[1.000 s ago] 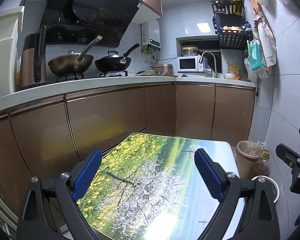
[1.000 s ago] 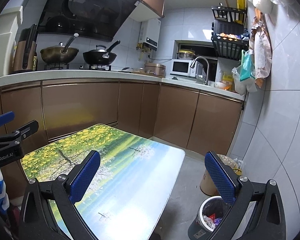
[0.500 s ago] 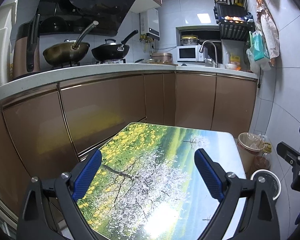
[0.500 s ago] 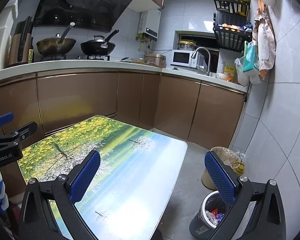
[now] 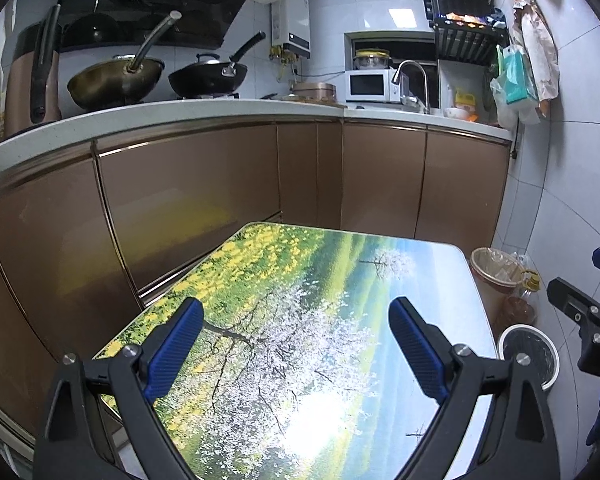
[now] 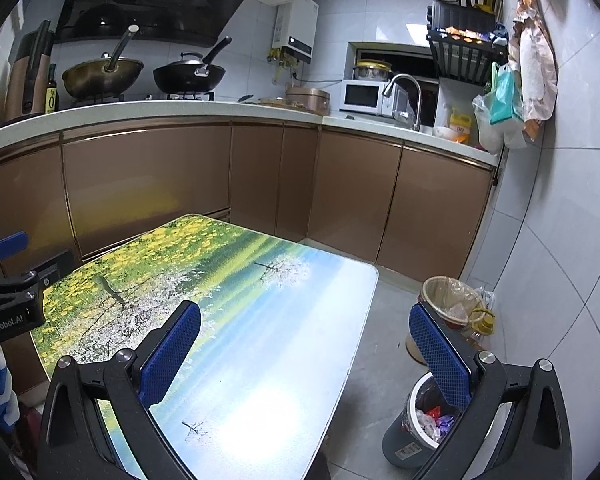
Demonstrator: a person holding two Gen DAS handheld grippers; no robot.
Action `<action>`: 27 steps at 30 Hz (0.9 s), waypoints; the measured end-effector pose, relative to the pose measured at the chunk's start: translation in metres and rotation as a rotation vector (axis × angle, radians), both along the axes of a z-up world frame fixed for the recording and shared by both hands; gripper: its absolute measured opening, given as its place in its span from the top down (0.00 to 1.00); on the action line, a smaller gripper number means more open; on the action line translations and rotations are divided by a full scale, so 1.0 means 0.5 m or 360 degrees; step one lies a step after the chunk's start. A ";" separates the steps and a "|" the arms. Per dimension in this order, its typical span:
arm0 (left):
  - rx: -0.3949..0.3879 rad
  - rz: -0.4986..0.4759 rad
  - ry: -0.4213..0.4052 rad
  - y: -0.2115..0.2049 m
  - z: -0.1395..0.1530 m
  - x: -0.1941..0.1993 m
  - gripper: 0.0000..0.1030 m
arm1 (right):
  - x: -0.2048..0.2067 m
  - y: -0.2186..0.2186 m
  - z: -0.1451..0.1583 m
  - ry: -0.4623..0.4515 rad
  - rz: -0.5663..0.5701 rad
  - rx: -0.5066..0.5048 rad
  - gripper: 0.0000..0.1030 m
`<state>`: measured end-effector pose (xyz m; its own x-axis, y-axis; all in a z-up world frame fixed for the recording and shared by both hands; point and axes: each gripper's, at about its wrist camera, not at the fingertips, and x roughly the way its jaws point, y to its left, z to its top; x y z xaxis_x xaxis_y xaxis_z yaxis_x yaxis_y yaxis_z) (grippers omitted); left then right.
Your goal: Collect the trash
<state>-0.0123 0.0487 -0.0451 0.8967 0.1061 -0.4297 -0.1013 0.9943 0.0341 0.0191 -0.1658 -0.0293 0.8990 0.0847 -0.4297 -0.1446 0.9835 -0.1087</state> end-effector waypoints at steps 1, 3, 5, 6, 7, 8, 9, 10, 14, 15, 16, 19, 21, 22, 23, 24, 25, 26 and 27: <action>-0.0001 0.0001 0.0006 0.001 -0.002 0.002 0.09 | 0.004 0.001 -0.004 0.0009 0.0000 -0.0002 0.01; -0.0006 0.0006 0.0023 0.005 -0.009 0.009 0.09 | 0.012 0.004 -0.010 0.0025 0.0002 -0.0005 0.01; -0.0005 0.0005 0.0037 0.008 -0.016 0.016 0.09 | 0.020 0.010 -0.018 0.0044 0.0007 -0.0009 0.01; -0.0003 0.0004 0.0041 0.009 -0.018 0.019 0.09 | 0.022 0.012 -0.021 0.0049 0.0008 -0.0011 0.01; 0.0000 0.0002 0.0049 0.010 -0.022 0.021 0.09 | 0.025 0.014 -0.024 0.0056 0.0010 -0.0012 0.01; 0.0003 0.0000 0.0056 0.010 -0.025 0.024 0.09 | 0.028 0.017 -0.028 0.0063 0.0011 -0.0012 0.01; 0.0004 -0.0002 0.0066 0.010 -0.029 0.028 0.09 | 0.031 0.018 -0.031 0.0070 0.0013 -0.0013 0.01; 0.0003 -0.0004 0.0072 0.010 -0.032 0.031 0.09 | 0.036 0.019 -0.035 0.0079 0.0014 -0.0015 0.01; 0.0001 -0.0007 0.0087 0.010 -0.041 0.041 0.09 | 0.047 0.021 -0.045 0.0105 0.0009 -0.0015 0.01; 0.0003 -0.0010 0.0087 0.009 -0.043 0.044 0.09 | 0.050 0.021 -0.047 0.0110 0.0008 -0.0015 0.01; 0.0005 -0.0012 0.0085 0.009 -0.044 0.045 0.09 | 0.053 0.021 -0.050 0.0117 0.0003 -0.0015 0.01; 0.0011 -0.0026 0.0082 0.009 -0.046 0.053 0.09 | 0.060 0.020 -0.056 0.0131 -0.0005 -0.0011 0.01; 0.0006 -0.0032 0.0083 0.009 -0.048 0.057 0.09 | 0.064 0.021 -0.059 0.0139 -0.0007 -0.0012 0.01; 0.0000 -0.0034 0.0086 0.010 -0.050 0.059 0.09 | 0.066 0.022 -0.061 0.0144 -0.0008 -0.0015 0.01; -0.0004 -0.0037 0.0087 0.011 -0.051 0.062 0.09 | 0.068 0.024 -0.062 0.0147 -0.0009 -0.0016 0.01; -0.0008 -0.0038 0.0089 0.011 -0.052 0.064 0.09 | 0.069 0.026 -0.063 0.0151 -0.0010 -0.0017 0.01; -0.0012 -0.0039 0.0091 0.012 -0.053 0.067 0.09 | 0.071 0.026 -0.065 0.0155 -0.0011 -0.0016 0.01; -0.0015 -0.0038 0.0092 0.012 -0.053 0.070 0.09 | 0.073 0.026 -0.067 0.0158 -0.0013 -0.0015 0.01; -0.0019 -0.0037 0.0092 0.014 -0.054 0.072 0.09 | 0.075 0.026 -0.068 0.0161 -0.0015 -0.0013 0.01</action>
<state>0.0237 0.0555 -0.0719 0.8724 0.0803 -0.4822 -0.0767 0.9967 0.0272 0.0565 -0.1527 -0.0633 0.8517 0.0727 -0.5189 -0.1463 0.9839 -0.1023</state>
